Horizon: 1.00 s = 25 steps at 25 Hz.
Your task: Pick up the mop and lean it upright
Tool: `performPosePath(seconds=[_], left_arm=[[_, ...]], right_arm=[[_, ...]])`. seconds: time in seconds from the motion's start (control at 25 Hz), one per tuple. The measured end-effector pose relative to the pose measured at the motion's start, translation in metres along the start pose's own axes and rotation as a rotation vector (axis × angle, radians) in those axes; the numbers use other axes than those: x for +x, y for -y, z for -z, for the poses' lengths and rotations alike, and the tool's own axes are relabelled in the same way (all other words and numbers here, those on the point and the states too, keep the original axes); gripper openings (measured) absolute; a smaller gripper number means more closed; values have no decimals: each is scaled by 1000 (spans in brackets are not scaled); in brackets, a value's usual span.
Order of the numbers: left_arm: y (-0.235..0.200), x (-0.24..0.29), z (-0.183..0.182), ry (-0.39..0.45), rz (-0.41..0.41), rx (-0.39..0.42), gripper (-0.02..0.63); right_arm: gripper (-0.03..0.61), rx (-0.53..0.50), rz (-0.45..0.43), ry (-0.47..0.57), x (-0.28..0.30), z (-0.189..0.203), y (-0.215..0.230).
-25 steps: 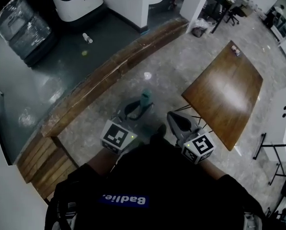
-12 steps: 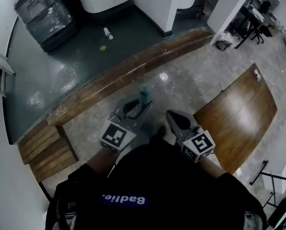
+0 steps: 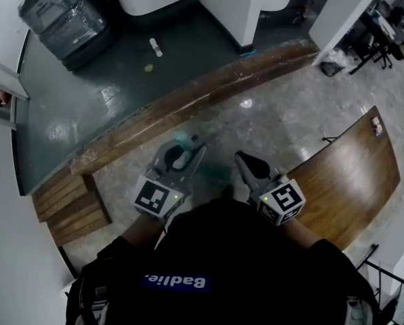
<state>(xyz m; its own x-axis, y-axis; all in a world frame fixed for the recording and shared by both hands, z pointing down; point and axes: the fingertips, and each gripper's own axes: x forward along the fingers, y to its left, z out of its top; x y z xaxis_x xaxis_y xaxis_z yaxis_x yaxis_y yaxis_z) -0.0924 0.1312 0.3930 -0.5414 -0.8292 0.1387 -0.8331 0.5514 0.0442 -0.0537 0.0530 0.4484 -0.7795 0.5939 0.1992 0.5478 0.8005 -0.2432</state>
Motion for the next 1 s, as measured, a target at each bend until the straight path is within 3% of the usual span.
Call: performPosePath(seconds=[0.2,0.52,0.76,1.0], left_arm=[[-9,45,-13,9,-29,10,107],[-10,93,-47,37,13,57,107],[-20,125,-47,53,86,58,107],[-59,151,-46,60,179,31,106]], right_arm=[[5,-2,-13,14,6,-12,43],[5,-36,28,89,8,-47,85],[5,-25,74,79,24,-50,107],[5,-53,135,43,65,-57,126]])
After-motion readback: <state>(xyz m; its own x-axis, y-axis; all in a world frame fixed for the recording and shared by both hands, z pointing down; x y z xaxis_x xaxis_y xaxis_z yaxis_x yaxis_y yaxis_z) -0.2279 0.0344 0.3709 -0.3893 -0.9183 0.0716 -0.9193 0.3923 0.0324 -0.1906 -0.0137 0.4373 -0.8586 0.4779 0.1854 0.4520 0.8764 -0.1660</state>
